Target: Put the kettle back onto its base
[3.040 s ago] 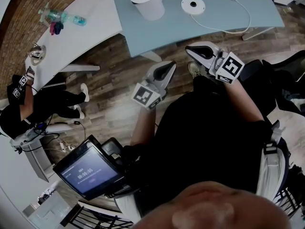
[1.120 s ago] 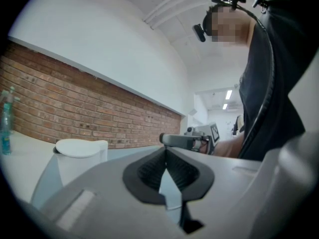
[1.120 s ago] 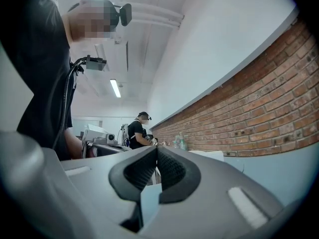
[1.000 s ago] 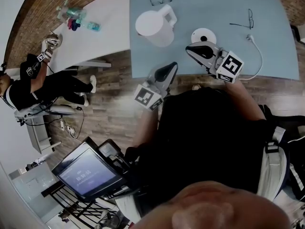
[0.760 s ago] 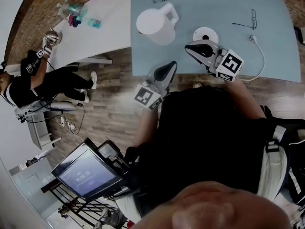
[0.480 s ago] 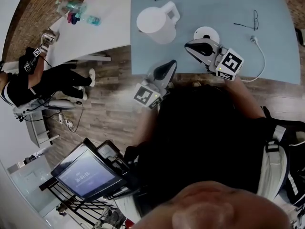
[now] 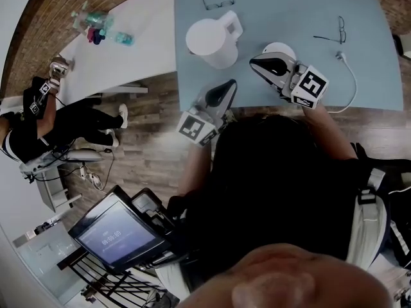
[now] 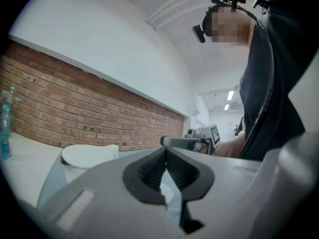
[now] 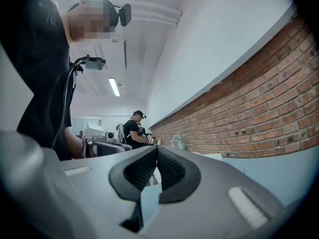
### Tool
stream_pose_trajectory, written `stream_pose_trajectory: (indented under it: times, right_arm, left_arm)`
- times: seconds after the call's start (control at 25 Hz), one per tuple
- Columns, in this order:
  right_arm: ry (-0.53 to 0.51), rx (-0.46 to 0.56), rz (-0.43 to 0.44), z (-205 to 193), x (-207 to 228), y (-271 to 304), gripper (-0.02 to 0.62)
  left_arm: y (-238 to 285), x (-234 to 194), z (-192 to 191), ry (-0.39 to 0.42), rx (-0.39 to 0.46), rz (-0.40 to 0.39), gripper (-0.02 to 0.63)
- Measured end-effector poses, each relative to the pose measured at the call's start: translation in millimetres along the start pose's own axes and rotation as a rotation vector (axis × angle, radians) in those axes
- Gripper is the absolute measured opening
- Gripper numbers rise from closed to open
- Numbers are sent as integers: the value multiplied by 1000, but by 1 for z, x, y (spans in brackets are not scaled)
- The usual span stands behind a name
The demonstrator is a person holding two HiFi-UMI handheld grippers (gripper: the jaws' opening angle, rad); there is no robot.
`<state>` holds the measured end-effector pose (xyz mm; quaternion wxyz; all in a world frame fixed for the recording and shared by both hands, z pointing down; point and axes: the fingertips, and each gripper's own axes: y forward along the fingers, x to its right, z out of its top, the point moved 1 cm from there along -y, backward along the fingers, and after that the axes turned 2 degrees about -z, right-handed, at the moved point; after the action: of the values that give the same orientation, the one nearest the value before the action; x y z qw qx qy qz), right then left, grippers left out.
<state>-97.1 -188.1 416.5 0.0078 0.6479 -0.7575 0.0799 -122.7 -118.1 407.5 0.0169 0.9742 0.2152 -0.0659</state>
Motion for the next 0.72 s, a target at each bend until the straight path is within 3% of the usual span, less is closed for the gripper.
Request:
stream_pose_trajectory:
  times: [0.2,0.72]
  right_arm:
    - [-19,-23,-31,-3,10,9,3]
    - [-83,-113,-59,-34,36,48,3]
  left_arm:
    - [-2,-13,1,-9,7,-22,2]
    - [-22,-66,-2,-23,8,25,2]
